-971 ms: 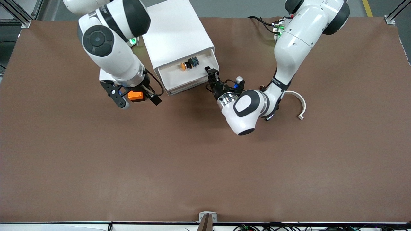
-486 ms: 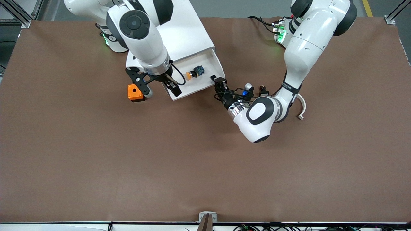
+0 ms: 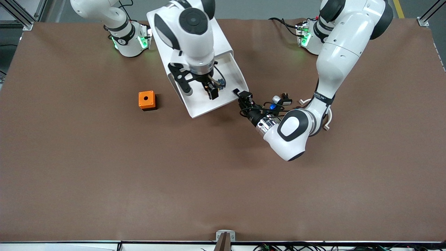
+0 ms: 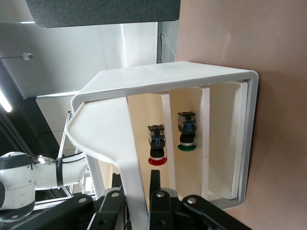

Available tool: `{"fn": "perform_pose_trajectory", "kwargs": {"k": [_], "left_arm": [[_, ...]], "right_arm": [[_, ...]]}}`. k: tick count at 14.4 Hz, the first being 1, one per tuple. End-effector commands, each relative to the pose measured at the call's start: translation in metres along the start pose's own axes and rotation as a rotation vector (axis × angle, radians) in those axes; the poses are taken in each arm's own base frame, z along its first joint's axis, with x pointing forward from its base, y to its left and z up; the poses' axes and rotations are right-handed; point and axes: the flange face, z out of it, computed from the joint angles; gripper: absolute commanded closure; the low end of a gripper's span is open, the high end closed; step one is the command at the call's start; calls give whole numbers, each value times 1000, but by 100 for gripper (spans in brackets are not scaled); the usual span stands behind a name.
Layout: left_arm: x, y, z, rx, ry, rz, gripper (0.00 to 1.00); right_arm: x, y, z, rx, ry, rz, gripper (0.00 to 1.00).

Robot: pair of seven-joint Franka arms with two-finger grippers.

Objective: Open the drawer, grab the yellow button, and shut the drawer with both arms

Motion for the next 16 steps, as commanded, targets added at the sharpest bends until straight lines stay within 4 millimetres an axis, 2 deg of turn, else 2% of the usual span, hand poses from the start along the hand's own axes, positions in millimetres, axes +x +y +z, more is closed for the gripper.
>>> {"fn": "perform_pose_trajectory", "kwargs": {"k": [1, 2, 3, 4, 6, 7, 10, 14, 16], "left_arm": [[-1, 9, -8, -15, -34, 15, 45], [-1, 9, -7, -16, -33, 19, 29], [-3, 10, -9, -24, -46, 25, 18], [-4, 8, -14, -33, -57, 42, 0], [-8, 4, -21, -32, -91, 92, 0], [-11, -1, -25, -39, -95, 133, 0], [-11, -8, -41, -60, -113, 253, 0], [-16, -32, -75, -146, -114, 530, 0], [-16, -39, -85, -231, -26, 678, 0]], "right_arm": [[-23, -4, 23, 20, 33, 35, 0], [-28, -5, 26, 28, 32, 45, 0], [-28, -6, 29, 28, 36, 45, 0], [-29, -6, 30, 28, 36, 43, 0], [-31, -6, 32, 25, 35, 41, 0], [-39, -3, 34, 19, 38, 27, 0], [-50, -1, 50, -6, 49, -5, 0], [-53, 0, 55, -15, 48, -40, 1], [-52, 0, 54, -19, 45, -94, 2]]}}
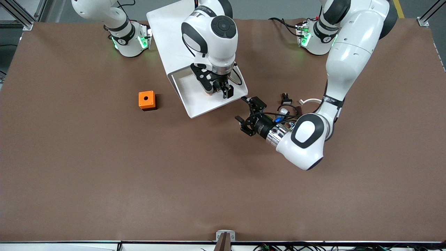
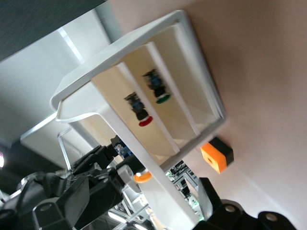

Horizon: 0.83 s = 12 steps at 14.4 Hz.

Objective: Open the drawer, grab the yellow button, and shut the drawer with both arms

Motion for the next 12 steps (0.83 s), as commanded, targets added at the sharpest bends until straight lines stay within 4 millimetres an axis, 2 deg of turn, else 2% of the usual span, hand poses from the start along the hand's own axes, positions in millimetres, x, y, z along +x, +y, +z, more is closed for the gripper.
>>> {"fn": "perform_pose_trajectory", "kwargs": {"k": [1, 4, 5, 6, 7, 9, 10, 11, 12], "left_arm": [[-11, -13, -16, -58, 118, 232, 0], [-21, -34, -30, -93, 239, 476, 0], [-32, -48, -37, -124, 288, 545, 0], [-50, -65, -34, -171, 380, 609, 0], [-68, -83, -31, -225, 492, 657, 0], [-88, -101, -30, -303, 612, 726, 0], [-89, -100, -29, -302, 635, 761, 0], [-90, -98, -27, -307, 675, 797, 0], [-90, -96, -24, -315, 716, 818, 0]], "right_arm": [[0, 1, -2, 0, 8, -83, 2], [3, 1, -1, -8, 4, -136, 3], [4, 0, -1, -8, 3, -136, 7], [3, 1, -1, -10, 3, -140, 12], [0, 2, -1, -10, 1, -159, 24], [-1, 4, -1, -29, -35, -163, 76], [-1, 5, -1, -43, -40, -160, 94], [0, 6, -2, -51, -40, -160, 99], [3, 5, -3, -52, -39, -158, 100]]}}
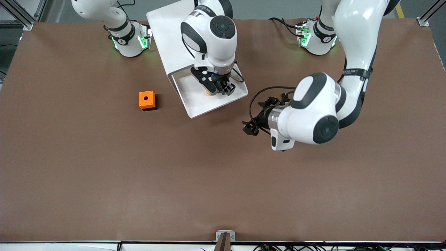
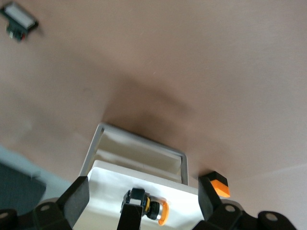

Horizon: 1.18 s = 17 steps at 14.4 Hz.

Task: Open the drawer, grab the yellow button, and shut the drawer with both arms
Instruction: 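Lift the yellow button out with the right gripper while the left gripper releases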

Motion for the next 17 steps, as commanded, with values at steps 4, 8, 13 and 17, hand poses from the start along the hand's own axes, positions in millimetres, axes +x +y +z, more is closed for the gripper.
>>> {"fn": "perform_pose_trajectory", "kwargs": {"k": [4, 8, 13, 17], "left_arm": [[13, 4, 19, 2, 189, 92, 0], [3, 5, 45, -15, 316, 142, 0], [-38, -8, 88, 35, 415, 228, 0], [-90, -6, 129, 67, 473, 222, 0]], "right_arm": [[31, 8, -19, -36, -33, -62, 100], [121, 27, -63, -43, -78, -112, 100], [252, 62, -73, -83, -134, -209, 100], [368, 108, -52, -91, -181, -325, 100]]}}
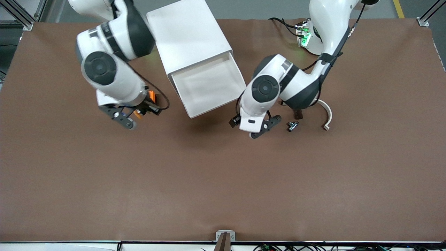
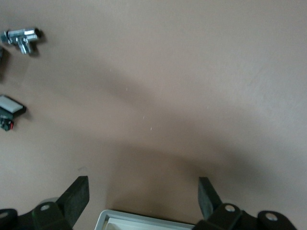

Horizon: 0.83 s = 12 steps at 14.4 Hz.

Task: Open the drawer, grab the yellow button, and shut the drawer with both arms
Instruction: 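Lift the yellow button out with the right gripper while the left gripper releases, then push the drawer closed with the left gripper while the right gripper carries button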

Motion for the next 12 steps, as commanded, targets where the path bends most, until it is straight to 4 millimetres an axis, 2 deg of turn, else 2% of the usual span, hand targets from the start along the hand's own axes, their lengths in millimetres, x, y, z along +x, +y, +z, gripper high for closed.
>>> {"fn": "perform_pose_trajectory", "kwargs": {"k": [1, 3, 5, 8, 10, 12], "left_arm": [[-41, 4, 3, 6, 54, 12, 0], [-62, 8, 4, 7, 54, 40, 0], [-82, 12, 6, 7, 49, 66, 0], [-102, 15, 8, 4, 24, 84, 0], [-112, 15, 9, 5, -1, 87, 0], [-127, 16, 11, 7, -26, 100, 0]], "right_arm": [[56, 51, 13, -1, -33, -104, 100], [106, 99, 25, -11, -14, -195, 100], [143, 141, 40, 13, 2, -270, 100], [177, 177, 78, 1, 82, -347, 100], [208, 214, 105, 21, 121, -400, 100], [236, 251, 142, 30, 163, -468, 100]]}}
